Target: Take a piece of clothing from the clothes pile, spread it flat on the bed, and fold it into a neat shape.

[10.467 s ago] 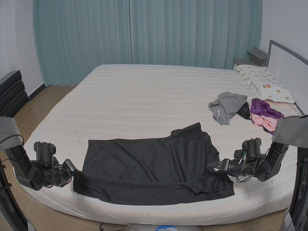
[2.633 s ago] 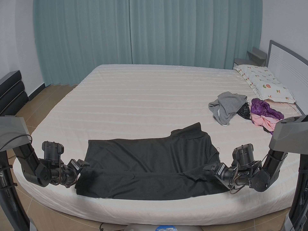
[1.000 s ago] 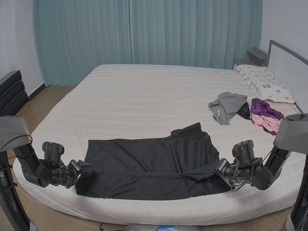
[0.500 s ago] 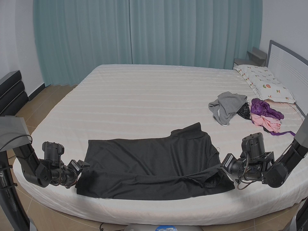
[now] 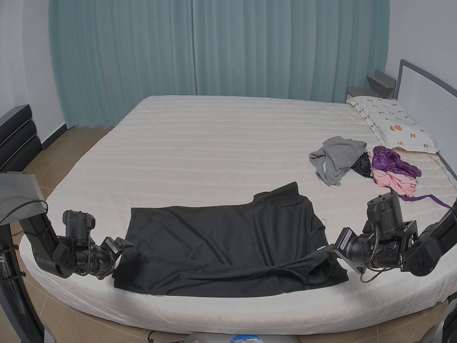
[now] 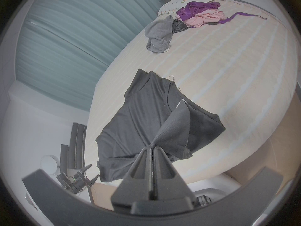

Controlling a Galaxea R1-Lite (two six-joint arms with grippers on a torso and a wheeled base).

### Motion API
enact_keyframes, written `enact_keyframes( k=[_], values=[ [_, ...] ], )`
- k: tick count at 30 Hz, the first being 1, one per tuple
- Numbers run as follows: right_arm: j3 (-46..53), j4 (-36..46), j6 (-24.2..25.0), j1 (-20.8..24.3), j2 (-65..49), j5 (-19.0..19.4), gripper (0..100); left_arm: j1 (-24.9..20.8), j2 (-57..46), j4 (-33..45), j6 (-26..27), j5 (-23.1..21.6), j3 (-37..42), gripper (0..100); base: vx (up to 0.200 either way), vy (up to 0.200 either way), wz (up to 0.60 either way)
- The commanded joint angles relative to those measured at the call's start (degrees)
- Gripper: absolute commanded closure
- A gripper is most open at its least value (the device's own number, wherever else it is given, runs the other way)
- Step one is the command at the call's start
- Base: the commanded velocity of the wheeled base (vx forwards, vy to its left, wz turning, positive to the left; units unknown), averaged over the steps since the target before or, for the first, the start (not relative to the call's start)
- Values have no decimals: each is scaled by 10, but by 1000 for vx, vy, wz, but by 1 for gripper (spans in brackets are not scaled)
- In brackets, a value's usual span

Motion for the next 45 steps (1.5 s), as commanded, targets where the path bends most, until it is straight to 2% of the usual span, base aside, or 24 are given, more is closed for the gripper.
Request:
enact_keyframes(
  k=[1, 2, 3, 6, 15, 21, 25, 27, 29, 30, 34, 38, 45],
  values=[
    [6, 8, -13, 1, -3, 0, 100, -1, 1, 0, 0, 0, 0, 0, 0, 0, 0],
    [8, 20, -26, 0, 0, 0, 100, 0, 1, 0, 0, 0, 0, 0, 0, 0, 0],
    [10, 28, -33, 0, 0, 0, 0, 0, 1, 0, 0, 0, 0, 0, 0, 0, 0],
    [11, 53, -47, -2, -1, 5, 0, 0, 1, 0, 0, 0, 0, 0, 0, 0, 0],
    [10, 39, -71, -14, 61, 6, 0, 0, 1, 0, -1, 1, 0, 0, 0, 0, 0],
    [8, -59, -113, -56, 118, 49, 0, 1, -3, -3, -1, 3, 0, 0, 0, 0, 0],
    [-4, -97, -149, -90, 157, 80, 0, 2, -3, -16, -1, 7, 3, 0, 0, 0, 0],
    [-23, -118, -189, -124, 198, 115, 0, 2, -1, -22, -1, 7, 3, 0, 0, 0, 0],
    [-31, -123, -212, -136, 212, 133, 0, 2, -2, -22, 0, 7, 0, 0, 0, 0, 0],
    [-40, -129, -233, -147, 222, 156, 0, 2, 0, -23, 1, 6, -5, 0, 0, 0, 0],
    [-68, -138, -255, -161, 240, 199, 0, -3, 6, -24, 5, 8, -14, 0, 0, 0, 0],
    [-103, -137, -288, -168, 266, 206, 0, -3, 16, -23, 6, 9, -30, 0, 0, 0, 0],
    [-111, -141, -292, -165, 276, 208, 0, -6, 28, -23, 8, 9, -42, 0, 0, 0, 0]
  ],
)
